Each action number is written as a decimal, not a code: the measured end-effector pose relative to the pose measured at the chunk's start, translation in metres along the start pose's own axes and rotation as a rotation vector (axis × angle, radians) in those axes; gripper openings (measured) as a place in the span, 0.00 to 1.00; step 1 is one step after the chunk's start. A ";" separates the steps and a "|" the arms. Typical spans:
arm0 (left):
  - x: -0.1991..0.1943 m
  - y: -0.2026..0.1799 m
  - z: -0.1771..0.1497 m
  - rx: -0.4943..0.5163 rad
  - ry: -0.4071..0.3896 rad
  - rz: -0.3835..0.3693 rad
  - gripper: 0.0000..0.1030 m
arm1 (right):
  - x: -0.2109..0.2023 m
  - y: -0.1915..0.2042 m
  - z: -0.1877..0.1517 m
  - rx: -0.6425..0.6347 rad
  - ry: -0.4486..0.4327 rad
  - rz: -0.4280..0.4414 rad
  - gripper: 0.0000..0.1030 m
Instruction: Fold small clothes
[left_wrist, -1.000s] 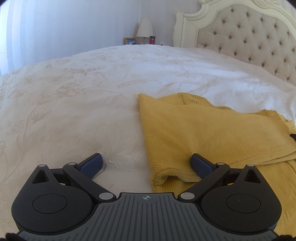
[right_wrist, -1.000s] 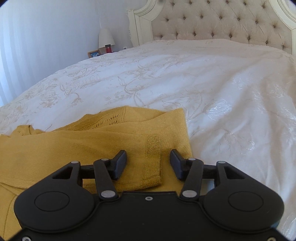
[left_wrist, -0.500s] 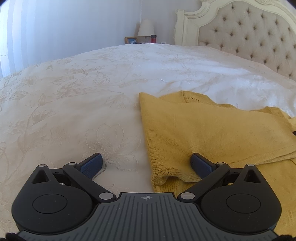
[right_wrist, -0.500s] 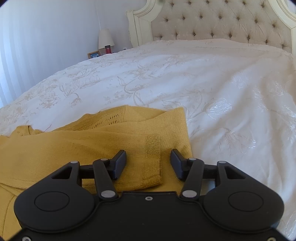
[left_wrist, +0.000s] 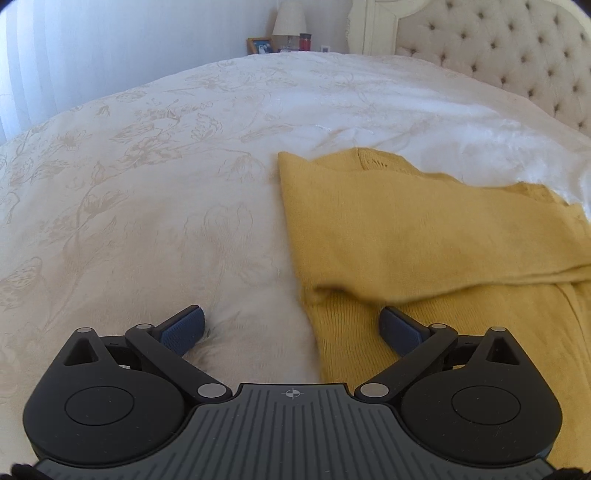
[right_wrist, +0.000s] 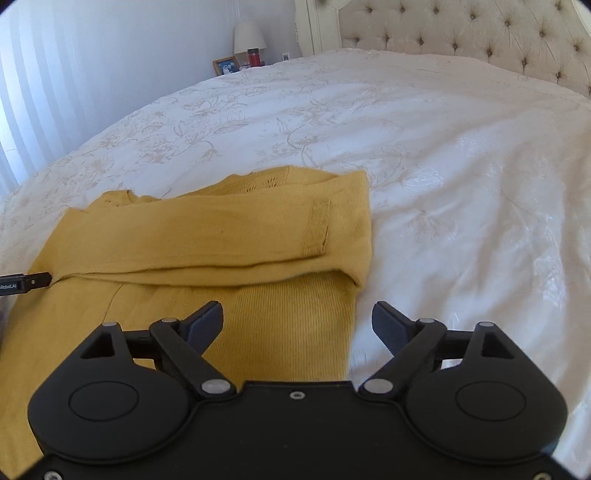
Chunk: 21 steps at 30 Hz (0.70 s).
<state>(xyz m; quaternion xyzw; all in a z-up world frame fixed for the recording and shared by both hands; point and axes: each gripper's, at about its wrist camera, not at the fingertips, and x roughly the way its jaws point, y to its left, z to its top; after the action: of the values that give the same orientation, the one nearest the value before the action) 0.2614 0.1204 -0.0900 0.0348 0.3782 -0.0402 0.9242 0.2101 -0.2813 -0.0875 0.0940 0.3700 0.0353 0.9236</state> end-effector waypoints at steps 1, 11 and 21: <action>-0.007 -0.002 -0.007 0.026 0.002 -0.001 1.00 | -0.008 -0.004 -0.006 0.029 0.022 0.006 0.87; -0.070 0.002 -0.068 0.029 0.096 -0.068 1.00 | -0.051 -0.013 -0.062 0.155 0.206 0.049 0.87; -0.113 -0.004 -0.105 0.011 0.177 -0.100 0.99 | -0.078 -0.012 -0.103 0.211 0.362 0.050 0.91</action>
<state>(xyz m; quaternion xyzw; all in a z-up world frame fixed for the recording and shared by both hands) 0.1074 0.1317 -0.0850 0.0242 0.4593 -0.0849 0.8839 0.0826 -0.2881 -0.1098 0.1913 0.5290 0.0354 0.8260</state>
